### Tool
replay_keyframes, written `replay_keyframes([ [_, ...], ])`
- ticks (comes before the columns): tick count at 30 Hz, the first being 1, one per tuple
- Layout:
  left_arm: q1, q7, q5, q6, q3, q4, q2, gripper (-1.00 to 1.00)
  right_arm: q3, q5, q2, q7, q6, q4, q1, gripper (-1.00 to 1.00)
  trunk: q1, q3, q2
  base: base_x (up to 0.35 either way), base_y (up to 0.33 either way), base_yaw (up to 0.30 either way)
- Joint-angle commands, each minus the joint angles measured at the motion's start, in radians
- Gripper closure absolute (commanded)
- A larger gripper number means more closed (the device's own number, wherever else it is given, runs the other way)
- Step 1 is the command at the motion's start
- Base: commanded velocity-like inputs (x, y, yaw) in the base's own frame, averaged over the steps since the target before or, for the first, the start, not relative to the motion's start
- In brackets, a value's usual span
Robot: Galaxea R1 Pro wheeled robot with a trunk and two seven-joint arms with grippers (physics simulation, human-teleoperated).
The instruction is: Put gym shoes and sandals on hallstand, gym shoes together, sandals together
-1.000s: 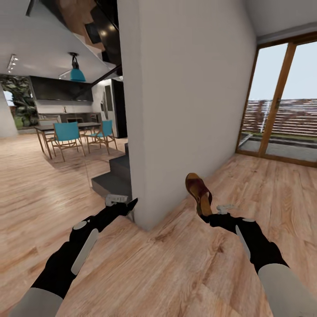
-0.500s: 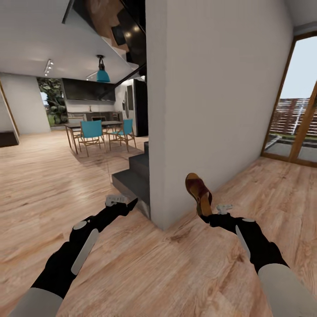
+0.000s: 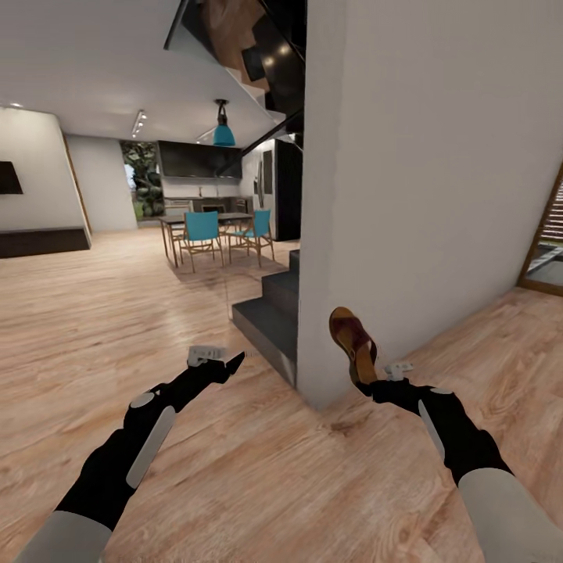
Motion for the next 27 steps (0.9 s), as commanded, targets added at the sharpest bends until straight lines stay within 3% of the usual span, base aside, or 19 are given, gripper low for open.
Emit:
replay_keyframes([
  [1,-0.001,0.000,0.010,0.007,-0.001,0.000,0.000,-1.00,-0.004,0.005,0.000,0.007,0.006,-0.002,0.000,1.00,0.000,-0.001,-0.001,0.000,0.000,0.292],
  [14,-0.001,0.000,0.010,0.007,-0.002,0.000,0.000,-1.00,-0.004,0.005,0.000,0.007,0.006,-0.003,0.000,1.00,0.000,-0.006,-0.001,0.006,-0.006,0.292],
  [27,-0.001,0.000,0.010,0.007,-0.002,0.000,0.000,-1.00,-0.004,0.005,0.000,0.007,0.006,-0.001,0.000,1.00,0.000,-0.011,-0.001,0.217,-0.203,0.292],
])
